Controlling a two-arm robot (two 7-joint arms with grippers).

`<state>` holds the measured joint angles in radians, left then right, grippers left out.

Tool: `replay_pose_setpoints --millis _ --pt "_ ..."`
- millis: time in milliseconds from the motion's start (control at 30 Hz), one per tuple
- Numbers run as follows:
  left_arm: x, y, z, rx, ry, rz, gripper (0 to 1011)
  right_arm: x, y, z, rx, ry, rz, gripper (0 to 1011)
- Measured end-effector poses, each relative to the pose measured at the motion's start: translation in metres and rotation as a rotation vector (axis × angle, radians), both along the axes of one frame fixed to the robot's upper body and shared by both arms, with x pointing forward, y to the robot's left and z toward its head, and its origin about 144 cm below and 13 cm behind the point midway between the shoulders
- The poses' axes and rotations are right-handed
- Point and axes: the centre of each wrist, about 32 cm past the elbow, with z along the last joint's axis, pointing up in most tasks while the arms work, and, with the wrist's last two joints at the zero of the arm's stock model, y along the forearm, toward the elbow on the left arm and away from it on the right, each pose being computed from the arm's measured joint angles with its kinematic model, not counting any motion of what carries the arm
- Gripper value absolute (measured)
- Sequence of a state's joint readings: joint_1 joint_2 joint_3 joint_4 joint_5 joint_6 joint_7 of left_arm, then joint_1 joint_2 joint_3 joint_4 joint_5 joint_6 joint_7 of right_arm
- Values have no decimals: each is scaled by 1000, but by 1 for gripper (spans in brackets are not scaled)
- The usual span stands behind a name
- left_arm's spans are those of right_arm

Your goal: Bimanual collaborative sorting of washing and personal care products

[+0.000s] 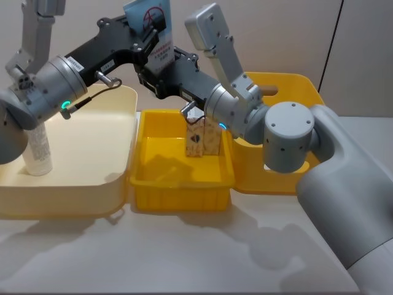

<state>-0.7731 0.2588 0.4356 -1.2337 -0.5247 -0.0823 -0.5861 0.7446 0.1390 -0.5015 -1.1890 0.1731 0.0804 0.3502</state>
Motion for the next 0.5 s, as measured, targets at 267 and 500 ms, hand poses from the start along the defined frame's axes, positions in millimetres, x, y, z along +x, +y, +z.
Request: replay_pose_setpoints --millis 267,500 --pt "0 0 0 0 0 0 202 0 0 0 0 -1 -1 527" --pt "0 0 0 0 0 0 203 0 0 0 -1 -1 -1 516"
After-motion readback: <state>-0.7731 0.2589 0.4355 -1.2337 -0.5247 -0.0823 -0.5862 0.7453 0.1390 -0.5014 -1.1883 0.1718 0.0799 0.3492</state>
